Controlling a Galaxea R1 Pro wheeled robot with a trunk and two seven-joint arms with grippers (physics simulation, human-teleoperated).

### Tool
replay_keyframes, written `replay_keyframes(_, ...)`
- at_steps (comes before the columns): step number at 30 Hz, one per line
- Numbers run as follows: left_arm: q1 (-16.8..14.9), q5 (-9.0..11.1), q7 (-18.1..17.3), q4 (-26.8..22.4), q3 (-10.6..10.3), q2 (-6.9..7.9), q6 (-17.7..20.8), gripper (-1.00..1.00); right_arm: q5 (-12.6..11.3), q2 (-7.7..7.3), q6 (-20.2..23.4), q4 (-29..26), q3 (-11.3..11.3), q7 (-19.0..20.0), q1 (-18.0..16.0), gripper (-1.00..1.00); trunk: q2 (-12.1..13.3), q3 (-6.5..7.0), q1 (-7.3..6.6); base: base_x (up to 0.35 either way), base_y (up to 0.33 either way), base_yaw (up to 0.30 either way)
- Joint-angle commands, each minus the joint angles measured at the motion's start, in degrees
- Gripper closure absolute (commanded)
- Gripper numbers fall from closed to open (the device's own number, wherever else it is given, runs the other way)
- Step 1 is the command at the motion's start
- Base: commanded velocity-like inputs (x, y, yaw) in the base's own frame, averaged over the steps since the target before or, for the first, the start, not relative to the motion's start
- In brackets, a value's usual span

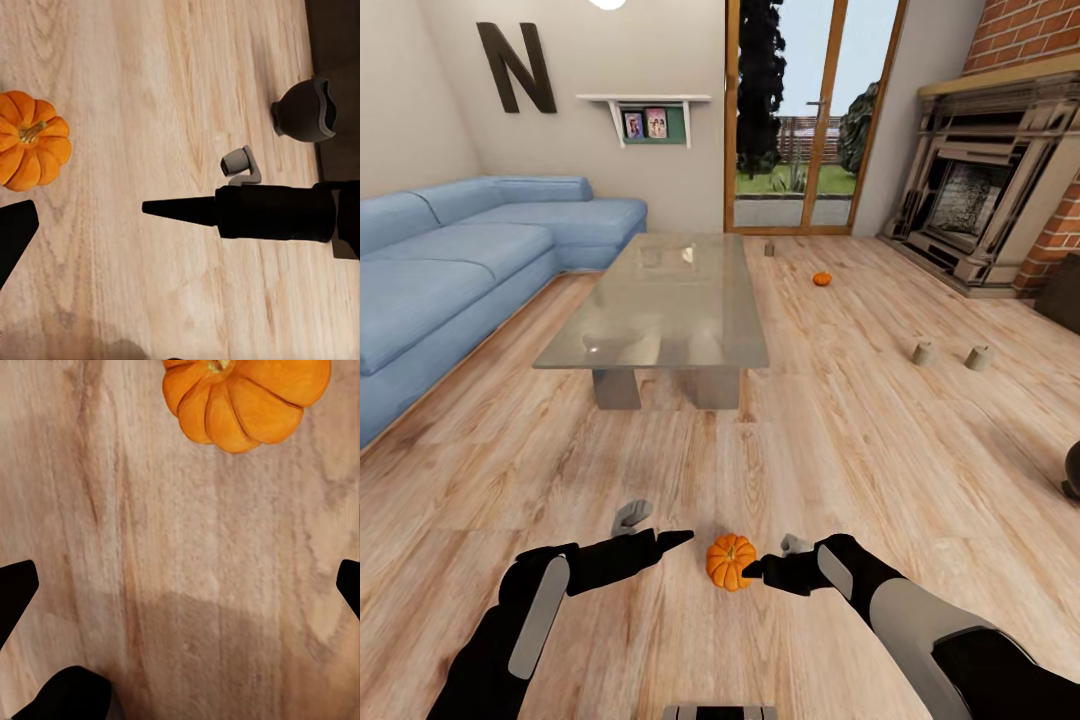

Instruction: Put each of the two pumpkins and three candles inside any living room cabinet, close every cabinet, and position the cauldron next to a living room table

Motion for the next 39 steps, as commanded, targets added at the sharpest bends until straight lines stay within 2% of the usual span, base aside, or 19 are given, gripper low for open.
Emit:
replay_keyframes(1, 0.0, -0.3, -0.4, 0.0, 0.1, -0.08, 0.3, -1.0, -0.3, -0.03, 0.1, 0.0, 0.4, 0.0, 0.0, -1.0, 0.0, -0.05, -0.01, 0.0, 0.0, 0.0)
replay_keyframes(10, 0.0, -0.2, -0.3, 0.0, 0.2, -0.12, 0.2, -1.0, -0.3, -0.1, -0.1, 0.0, 0.4, -0.1, 0.0, -1.0, 0.0, -0.05, -0.01, 0.013, 0.004, 0.0)
replay_keyframes(21, 0.0, -0.3, -0.2, 0.0, 0.2, -0.12, 0.2, -1.0, -0.3, -0.11, -0.1, 0.0, 0.3, -0.1, 0.0, -1.0, 0.0, -0.05, -0.01, 0.225, 0.11, 0.0)
replay_keyframes(39, 0.0, -0.3, 0.0, 0.1, 0.3, -0.1, 0.2, -1.0, -0.3, -0.11, -0.1, 0.0, 0.3, -0.1, 0.0, -1.0, 0.0, -0.05, -0.01, 0.08, -0.006, 0.0)
